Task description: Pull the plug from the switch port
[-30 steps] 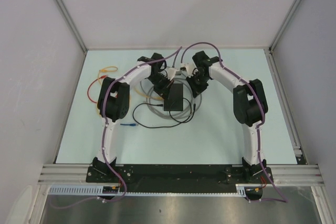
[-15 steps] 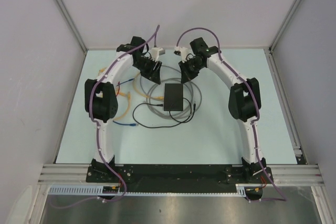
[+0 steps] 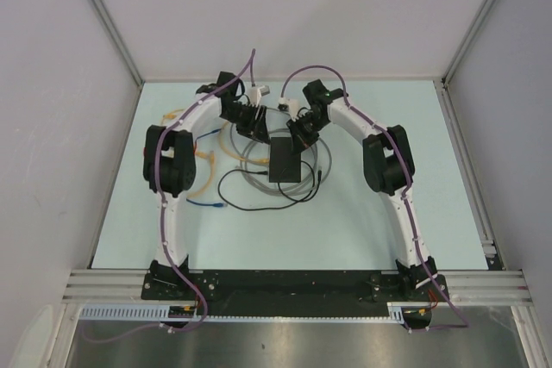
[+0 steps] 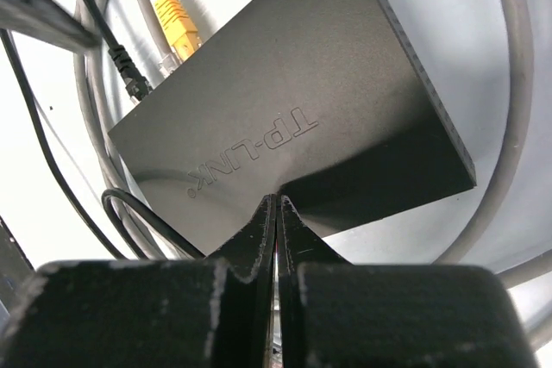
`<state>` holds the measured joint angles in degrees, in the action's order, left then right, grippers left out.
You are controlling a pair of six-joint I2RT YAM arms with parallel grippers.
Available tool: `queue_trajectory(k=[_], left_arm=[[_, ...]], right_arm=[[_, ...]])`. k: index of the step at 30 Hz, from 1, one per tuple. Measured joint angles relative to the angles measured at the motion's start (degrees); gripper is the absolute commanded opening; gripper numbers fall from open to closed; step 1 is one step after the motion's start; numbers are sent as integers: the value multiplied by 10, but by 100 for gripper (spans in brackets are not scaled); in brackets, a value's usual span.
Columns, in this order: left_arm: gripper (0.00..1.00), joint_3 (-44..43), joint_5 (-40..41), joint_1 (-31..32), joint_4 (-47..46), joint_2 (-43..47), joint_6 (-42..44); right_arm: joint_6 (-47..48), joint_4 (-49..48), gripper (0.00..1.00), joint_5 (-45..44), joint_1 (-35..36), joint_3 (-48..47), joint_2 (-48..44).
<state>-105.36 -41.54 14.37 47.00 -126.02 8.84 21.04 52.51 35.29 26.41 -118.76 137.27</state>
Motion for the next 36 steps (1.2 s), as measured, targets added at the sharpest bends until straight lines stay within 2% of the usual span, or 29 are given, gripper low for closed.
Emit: queue_trajectory(k=[3,9,16,25,29,36], left_arm=[[45,-12,-14,0,-9,-22,0],[32,-17,-17,-2,-13,-68,3],[28,-21,-22,-6,1,-82,18],[27,-49,-74,-16,57,-124,54],[31,-59,-92,-18,85,-132,73],[32,-85,-142,-25,127,-163,92]], right_arm=[[2,-6,0,8,0,7,0],[0,-16,0,12,0,20,-5],[-7,-19,0,12,-2,21,-5],[-16,-21,0,12,-5,23,-5],[-18,-23,0,12,-5,24,-6],[-20,-23,0,12,-5,24,-6]])
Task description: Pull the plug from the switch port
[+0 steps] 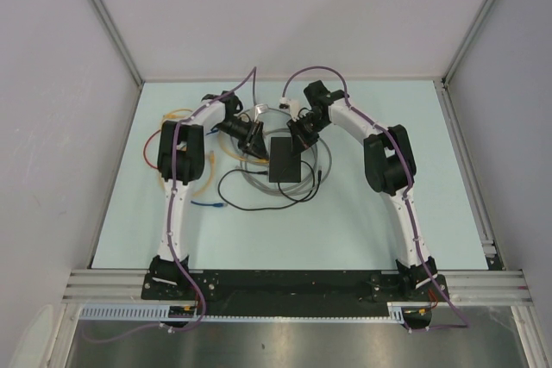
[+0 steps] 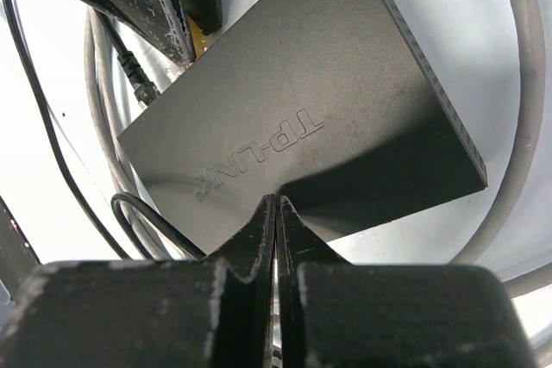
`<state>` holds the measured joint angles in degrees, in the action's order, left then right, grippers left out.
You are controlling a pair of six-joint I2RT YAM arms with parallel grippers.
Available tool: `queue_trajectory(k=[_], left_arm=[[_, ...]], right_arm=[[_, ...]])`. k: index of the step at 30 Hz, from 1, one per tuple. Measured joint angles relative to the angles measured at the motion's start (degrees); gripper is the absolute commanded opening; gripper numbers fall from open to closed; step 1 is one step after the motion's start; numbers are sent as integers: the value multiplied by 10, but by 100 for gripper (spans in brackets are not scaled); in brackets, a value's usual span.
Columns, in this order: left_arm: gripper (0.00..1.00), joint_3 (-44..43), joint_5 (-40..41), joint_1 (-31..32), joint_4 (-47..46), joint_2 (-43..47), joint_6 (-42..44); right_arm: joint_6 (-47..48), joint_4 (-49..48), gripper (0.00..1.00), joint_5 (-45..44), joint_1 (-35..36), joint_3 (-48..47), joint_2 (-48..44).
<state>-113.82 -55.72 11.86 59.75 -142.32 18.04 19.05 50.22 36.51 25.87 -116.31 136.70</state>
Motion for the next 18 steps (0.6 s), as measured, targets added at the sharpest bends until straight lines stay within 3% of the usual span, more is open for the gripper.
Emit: queue_trajectory(k=[18], left_arm=[[28,-40,-25,-3,48,-31,39]], right_arm=[[-2,-3,0,-1,0,3,-2]])
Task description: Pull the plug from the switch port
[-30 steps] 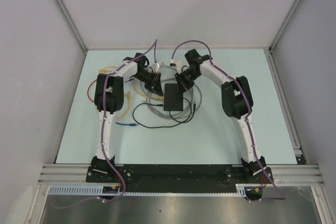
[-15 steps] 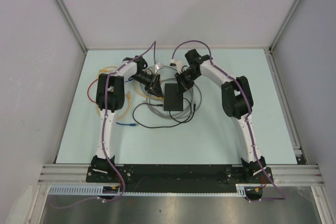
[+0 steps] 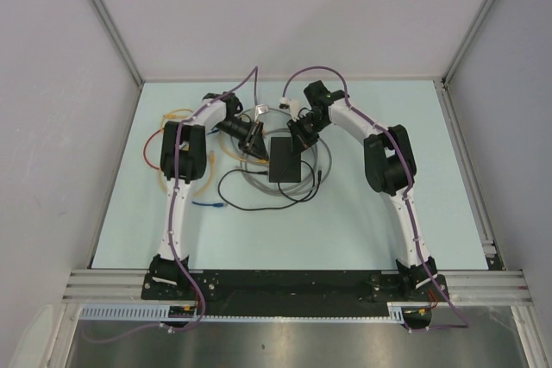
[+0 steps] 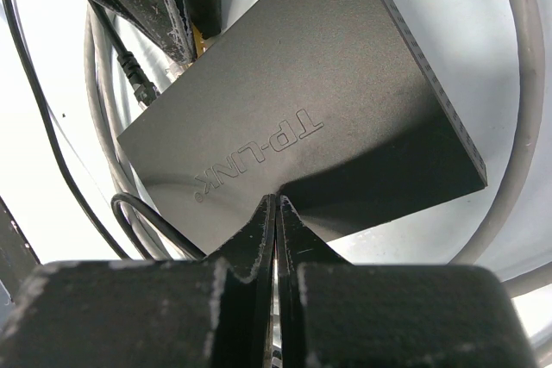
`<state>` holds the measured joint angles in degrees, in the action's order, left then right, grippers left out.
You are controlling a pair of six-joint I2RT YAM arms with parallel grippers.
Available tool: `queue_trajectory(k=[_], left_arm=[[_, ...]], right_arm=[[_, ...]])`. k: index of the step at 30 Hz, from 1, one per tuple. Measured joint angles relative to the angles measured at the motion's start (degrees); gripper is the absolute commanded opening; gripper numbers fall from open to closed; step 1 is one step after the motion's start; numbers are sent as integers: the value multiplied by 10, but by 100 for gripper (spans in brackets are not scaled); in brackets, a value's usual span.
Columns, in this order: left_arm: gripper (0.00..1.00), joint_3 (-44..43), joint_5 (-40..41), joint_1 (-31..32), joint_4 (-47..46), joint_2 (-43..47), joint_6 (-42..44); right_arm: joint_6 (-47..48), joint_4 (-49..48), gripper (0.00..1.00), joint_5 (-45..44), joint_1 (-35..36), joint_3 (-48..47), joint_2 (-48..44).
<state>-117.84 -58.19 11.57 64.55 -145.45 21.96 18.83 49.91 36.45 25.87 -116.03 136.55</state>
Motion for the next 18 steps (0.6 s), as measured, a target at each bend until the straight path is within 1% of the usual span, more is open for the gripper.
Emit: queue_trajectory(k=[1,4,5,6,7,8,10,18], left_arm=[[28,-5,0,0,5,-3,2],[21,-27,6,3,26,-14,12],[14,-35,9,4,35,-17,17],[11,-41,12,6,42,-19,23],[5,-45,14,6,46,-20,27],[3,-47,15,7,50,-20,32],[0,-50,14,9,55,-20,38],[0,-64,30,15,68,-21,47]], right_arm=[[0,0,0,0,0,0,0],[-2,0,0,0,0,0,0],[-2,0,0,0,0,0,0],[-2,-1,0,0,0,0,0],[-2,-1,0,0,0,0,0],[-3,0,0,-1,0,0,0],[-3,1,0,-1,0,0,0],[-4,-3,0,-3,0,5,-3]])
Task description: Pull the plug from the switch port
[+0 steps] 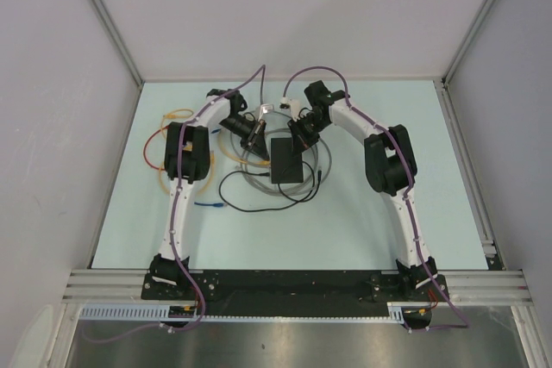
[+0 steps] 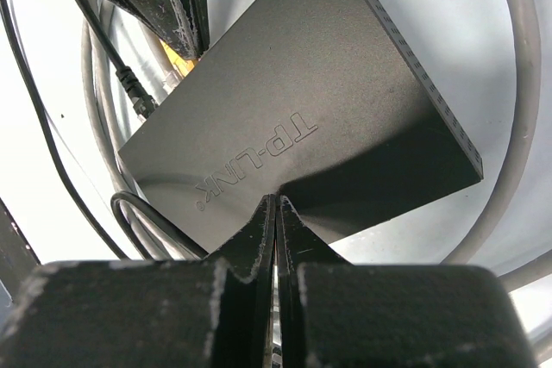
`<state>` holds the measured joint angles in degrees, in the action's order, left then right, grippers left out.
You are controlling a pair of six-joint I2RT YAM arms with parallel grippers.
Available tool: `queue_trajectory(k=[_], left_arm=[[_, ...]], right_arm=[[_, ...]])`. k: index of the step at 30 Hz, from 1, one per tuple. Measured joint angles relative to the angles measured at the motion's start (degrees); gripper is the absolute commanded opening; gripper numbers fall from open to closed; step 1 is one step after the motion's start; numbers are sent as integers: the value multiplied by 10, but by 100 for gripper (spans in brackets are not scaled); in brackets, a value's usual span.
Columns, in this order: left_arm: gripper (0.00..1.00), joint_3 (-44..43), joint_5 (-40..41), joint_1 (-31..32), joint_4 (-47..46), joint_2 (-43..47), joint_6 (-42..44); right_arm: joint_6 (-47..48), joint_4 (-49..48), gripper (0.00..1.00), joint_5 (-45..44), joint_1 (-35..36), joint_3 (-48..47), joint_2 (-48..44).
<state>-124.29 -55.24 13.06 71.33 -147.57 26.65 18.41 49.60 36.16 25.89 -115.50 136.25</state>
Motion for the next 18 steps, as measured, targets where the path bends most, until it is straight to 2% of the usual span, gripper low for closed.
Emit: queue_trajectory(k=[16,17,18], left_arm=[[0,-49,33,-1,28,-27,10],[4,-50,34,-1,28,-27,11],[19,-50,34,-1,29,-27,13]], right_arm=[[1,-8,0,-15,5,10,-8],[1,-8,0,-15,5,10,-8],[1,-8,0,-15,5,10,-8]])
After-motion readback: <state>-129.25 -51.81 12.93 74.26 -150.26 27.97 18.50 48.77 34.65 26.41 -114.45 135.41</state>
